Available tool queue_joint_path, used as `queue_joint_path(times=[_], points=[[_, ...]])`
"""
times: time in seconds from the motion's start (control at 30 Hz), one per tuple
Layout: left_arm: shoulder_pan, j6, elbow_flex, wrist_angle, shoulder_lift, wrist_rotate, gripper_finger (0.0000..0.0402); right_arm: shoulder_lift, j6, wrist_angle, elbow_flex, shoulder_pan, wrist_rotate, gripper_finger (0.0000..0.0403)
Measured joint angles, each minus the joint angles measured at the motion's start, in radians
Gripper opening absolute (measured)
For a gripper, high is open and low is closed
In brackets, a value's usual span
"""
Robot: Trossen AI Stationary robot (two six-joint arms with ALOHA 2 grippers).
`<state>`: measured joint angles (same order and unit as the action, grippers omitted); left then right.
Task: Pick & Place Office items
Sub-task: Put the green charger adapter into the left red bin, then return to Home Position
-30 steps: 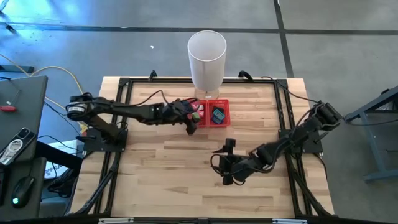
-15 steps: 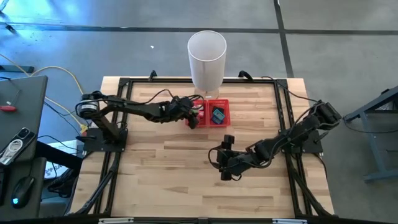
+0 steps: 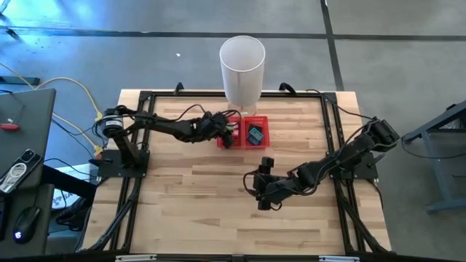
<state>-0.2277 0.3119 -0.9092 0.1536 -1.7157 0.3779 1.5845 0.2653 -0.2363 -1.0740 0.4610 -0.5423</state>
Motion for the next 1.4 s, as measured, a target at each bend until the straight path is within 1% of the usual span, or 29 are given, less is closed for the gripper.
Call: queue_joint_path(times=[0.2, 0.4, 0.57, 0.77, 0.93, 1.17, 1.27, 1.4], points=[[-0.008, -0.002, 0.0, 0.004, 0.0, -0.005, 0.0236, 0.0, 0.0, 0.0, 0.0, 0.0, 0.0, 0.026], [-0.006, -0.158, 0.0, 0.005, 0.0, -0.008, 0.0236, 0.0, 0.0, 0.0, 0.0, 0.0, -0.001, 0.026], [-0.006, -0.114, 0.0, 0.005, 0.0, -0.009, 0.0236, 0.0, 0.0, 0.0, 0.0, 0.0, -0.001, 0.026], [-0.006, -0.112, 0.0, 0.004, 0.0, -0.011, 0.0239, 0.0, 0.0, 0.0, 0.0, 0.0, -0.001, 0.026], [-0.006, -0.109, 0.0, 0.004, 0.0, -0.047, 0.0264, 0.0, 0.0, 0.0, 0.0, 0.0, -0.001, 0.026], [-0.006, -0.109, 0.0, 0.005, 0.001, -0.049, 0.0307, 0.001, 0.0, 0.0, 0.0, 0.001, -0.001, 0.026], [-0.006, -0.109, 0.0, 0.001, 0.006, -0.049, 0.0317, 0.001, 0.0, 0.0, 0.0, 0.001, 0.001, 0.026], [0.002, -0.078, 0.0, -0.005, 0.035, -0.057, 0.0319, 0.001, 0.0, -0.001, 0.0, 0.001, 0.001, 0.026]])
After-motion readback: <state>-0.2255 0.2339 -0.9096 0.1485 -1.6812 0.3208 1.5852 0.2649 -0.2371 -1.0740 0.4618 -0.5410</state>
